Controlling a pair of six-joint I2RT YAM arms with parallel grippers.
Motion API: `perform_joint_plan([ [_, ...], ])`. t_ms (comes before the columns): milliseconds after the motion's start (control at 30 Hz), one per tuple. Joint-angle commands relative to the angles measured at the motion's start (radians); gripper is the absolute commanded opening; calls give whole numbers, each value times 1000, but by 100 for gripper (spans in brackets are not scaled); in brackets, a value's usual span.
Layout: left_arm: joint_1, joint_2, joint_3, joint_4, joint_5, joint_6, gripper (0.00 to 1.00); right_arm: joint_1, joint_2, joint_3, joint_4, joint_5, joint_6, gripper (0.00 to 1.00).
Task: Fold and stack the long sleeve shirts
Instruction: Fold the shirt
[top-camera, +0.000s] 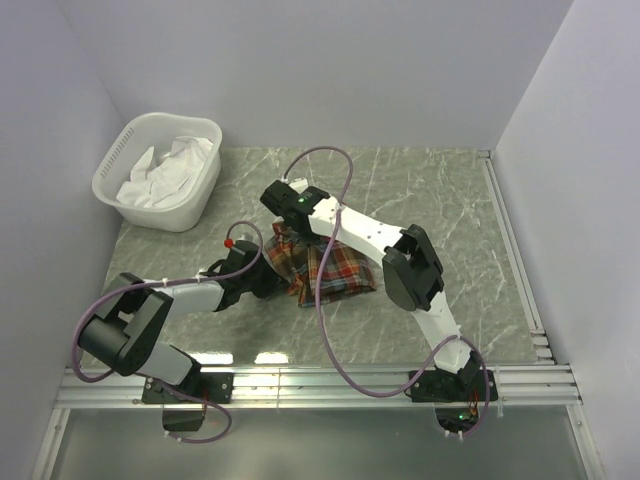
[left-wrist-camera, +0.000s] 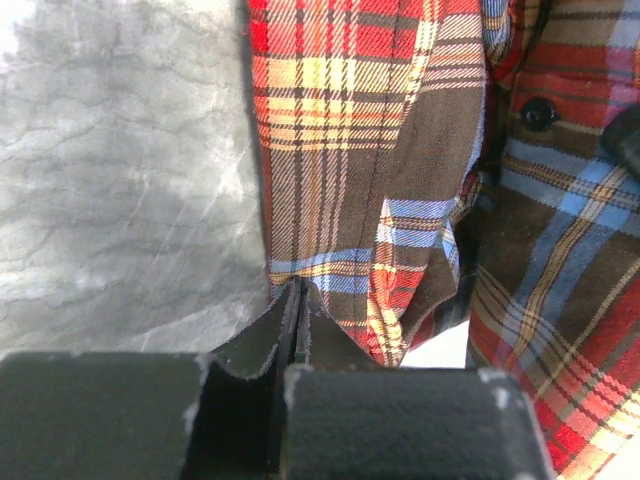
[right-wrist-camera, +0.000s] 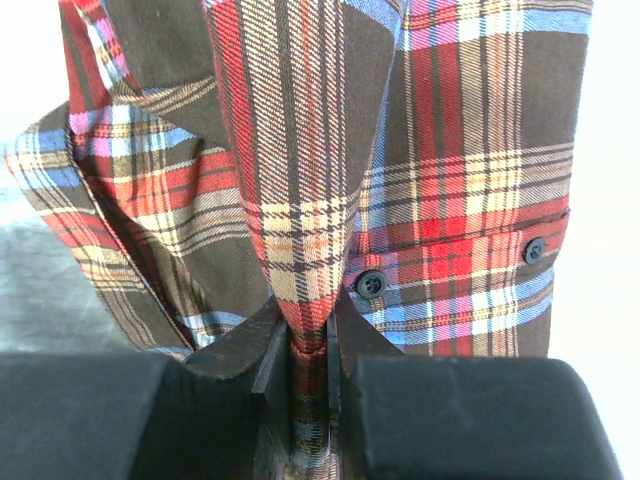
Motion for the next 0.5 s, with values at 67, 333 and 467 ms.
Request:
perform_joint_plan([
  [67,-1,-39,18,-45,-36,34,0,-5,-43,-10,71,-37,33,27],
  [333,0,-123,24,-110,-79,43,14,-3,-182,-135,210,-183,16,55],
  [467,0,-210,47,-203,-105,61,29,-8,-337,-247,325,-235,27,55],
])
